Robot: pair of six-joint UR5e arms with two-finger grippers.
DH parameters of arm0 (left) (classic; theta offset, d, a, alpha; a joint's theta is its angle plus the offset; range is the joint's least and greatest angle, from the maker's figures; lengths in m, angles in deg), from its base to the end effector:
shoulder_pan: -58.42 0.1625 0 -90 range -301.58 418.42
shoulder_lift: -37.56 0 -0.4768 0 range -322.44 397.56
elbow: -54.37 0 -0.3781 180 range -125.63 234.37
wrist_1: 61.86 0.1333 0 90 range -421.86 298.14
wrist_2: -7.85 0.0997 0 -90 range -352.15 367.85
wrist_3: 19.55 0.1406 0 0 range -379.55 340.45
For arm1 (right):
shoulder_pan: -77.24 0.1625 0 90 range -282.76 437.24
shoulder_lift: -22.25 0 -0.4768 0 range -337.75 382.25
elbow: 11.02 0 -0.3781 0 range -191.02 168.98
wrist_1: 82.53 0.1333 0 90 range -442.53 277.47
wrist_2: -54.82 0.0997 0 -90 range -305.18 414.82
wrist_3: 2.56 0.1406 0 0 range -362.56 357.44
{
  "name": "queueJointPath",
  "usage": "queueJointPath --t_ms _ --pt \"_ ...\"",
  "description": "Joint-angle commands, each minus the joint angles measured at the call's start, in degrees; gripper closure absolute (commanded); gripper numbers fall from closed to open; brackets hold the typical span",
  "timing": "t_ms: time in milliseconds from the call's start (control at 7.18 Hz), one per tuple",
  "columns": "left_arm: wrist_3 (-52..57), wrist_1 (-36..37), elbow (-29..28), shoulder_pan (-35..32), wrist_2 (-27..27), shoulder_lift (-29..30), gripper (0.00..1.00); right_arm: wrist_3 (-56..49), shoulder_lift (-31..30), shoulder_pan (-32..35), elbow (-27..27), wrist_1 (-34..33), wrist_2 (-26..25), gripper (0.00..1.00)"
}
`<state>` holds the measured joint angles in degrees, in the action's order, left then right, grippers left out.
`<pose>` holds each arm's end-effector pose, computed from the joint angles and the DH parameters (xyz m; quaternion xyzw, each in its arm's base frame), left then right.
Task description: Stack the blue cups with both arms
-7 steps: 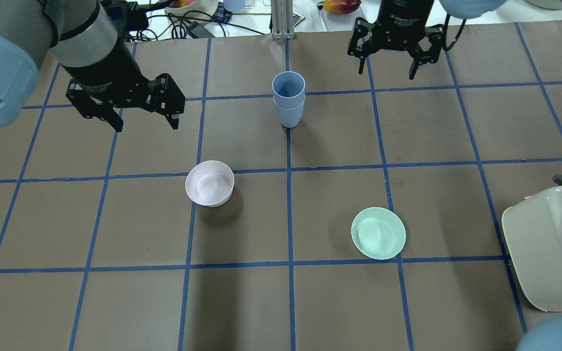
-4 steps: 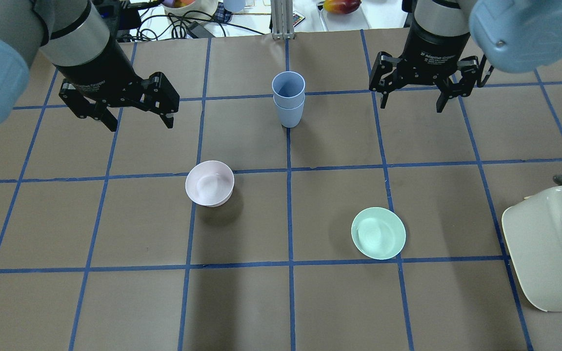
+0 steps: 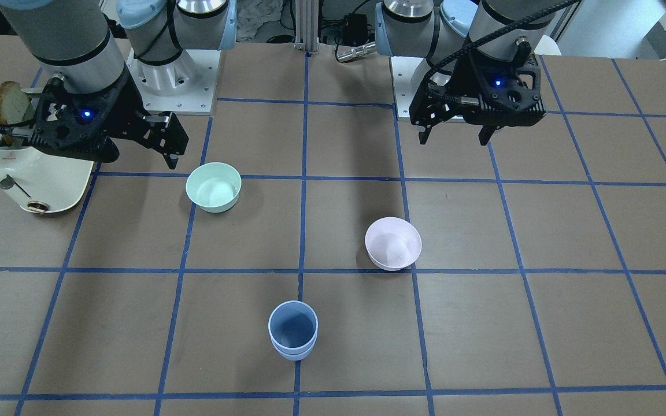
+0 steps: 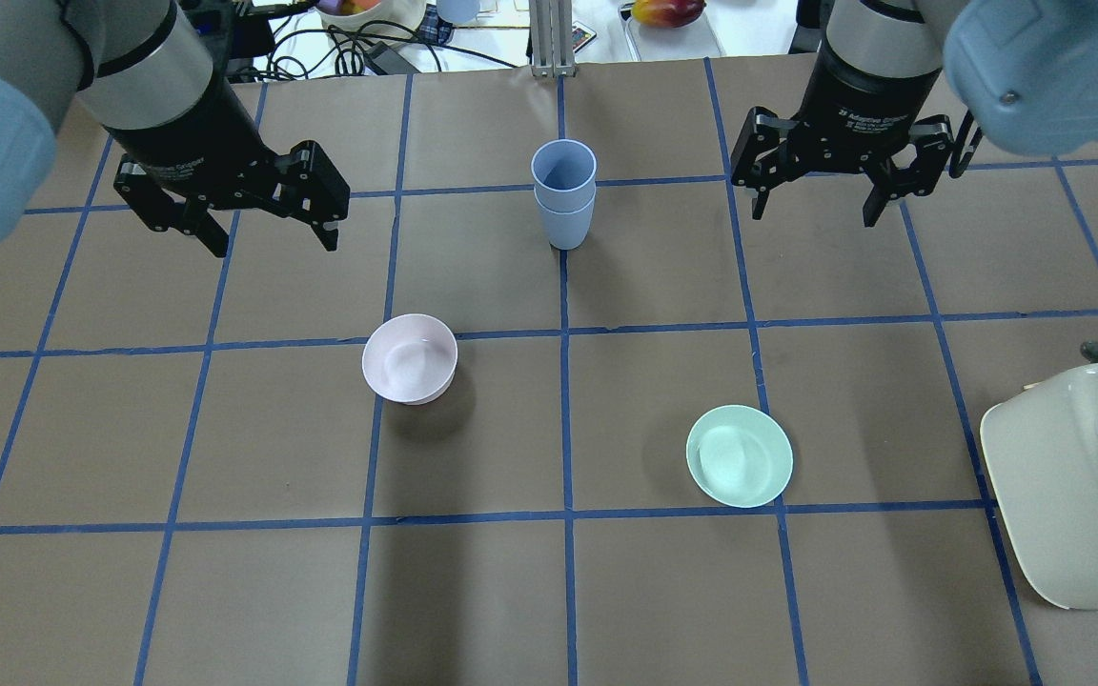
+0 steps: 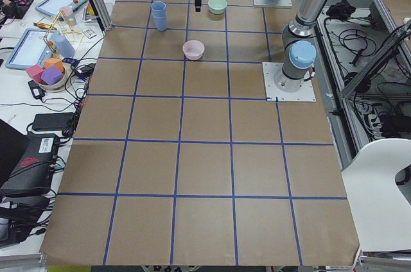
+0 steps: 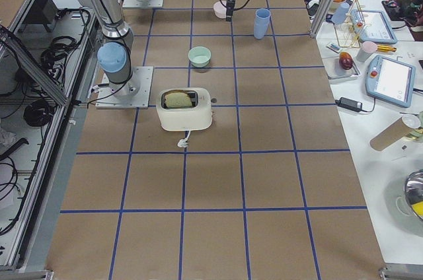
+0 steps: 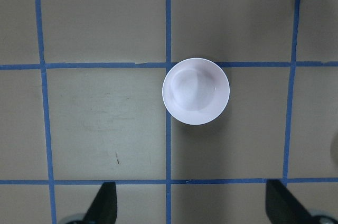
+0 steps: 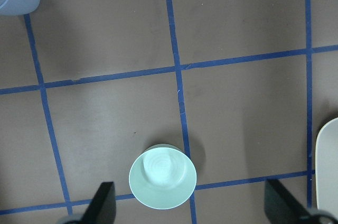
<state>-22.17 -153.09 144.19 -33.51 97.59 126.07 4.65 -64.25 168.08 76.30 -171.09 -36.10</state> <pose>-0.1496 -0.4615 0.5103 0.0060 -1.0000 0.0037 0.0024 0.1384 -0.4993 0.4886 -0.0554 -0.9982 -0.0191 0.0094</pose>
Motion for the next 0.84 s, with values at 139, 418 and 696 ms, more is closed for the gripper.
queueJointPath --t_ms 139,418,696 --pt "0.0 0.0 0.0 0.0 0.1 0.0 0.00 -1.5 -1.6 -1.3 0.0 0.4 0.1 0.00" --pt "-0.1 0.0 -0.1 -0.1 0.2 -0.1 0.00 -1.6 -1.8 -1.3 0.4 0.3 0.4 0.00" --pt "-0.1 0.0 -0.1 -0.1 0.2 -0.1 0.00 -1.6 -1.7 -1.3 0.7 0.3 0.4 0.00"
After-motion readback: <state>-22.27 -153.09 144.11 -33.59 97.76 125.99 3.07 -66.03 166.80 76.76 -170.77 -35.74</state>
